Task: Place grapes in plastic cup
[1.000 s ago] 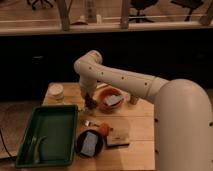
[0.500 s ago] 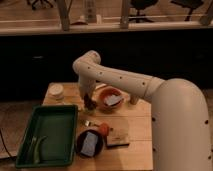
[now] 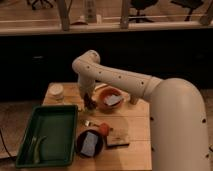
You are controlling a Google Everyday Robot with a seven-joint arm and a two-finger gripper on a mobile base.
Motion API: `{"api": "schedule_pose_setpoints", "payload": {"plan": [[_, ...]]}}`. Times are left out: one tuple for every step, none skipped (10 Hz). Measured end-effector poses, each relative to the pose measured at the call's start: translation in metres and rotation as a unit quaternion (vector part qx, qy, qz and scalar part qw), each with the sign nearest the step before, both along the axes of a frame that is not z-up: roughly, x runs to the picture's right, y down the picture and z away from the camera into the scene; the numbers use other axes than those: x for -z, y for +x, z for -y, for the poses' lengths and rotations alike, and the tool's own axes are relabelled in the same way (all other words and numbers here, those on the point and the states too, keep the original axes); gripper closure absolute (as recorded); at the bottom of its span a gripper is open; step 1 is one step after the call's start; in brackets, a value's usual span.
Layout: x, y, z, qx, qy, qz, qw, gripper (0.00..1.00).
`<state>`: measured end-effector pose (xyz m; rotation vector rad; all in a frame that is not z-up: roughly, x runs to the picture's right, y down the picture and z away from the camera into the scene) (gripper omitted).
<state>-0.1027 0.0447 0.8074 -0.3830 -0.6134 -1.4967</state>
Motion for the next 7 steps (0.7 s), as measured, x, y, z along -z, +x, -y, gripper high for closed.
{"api": "schedule_pose_setpoints", "payload": {"plan": [[0.0002, -0.0001, 0.0007, 0.001, 0.001, 0.000, 1.0000, 0.23], [0.0003, -0.0005, 0.0013, 0.001, 0.001, 0.001, 1.0000, 0.20], [0.0004, -0.0009, 0.0022, 0.002, 0.002, 0.001, 1.0000, 0.20], [0.0006, -0.0014, 0.0034, 0.002, 0.003, 0.002, 1.0000, 0.20], [0.0006, -0.0018, 0.0041, 0.003, 0.004, 0.002, 1.0000, 0.20], [0.0007, -0.0019, 0.0049, 0.003, 0.004, 0.003, 1.0000, 0.20], [0.0002, -0.0019, 0.0062, 0.004, 0.005, 0.003, 1.0000, 0.20]]}}
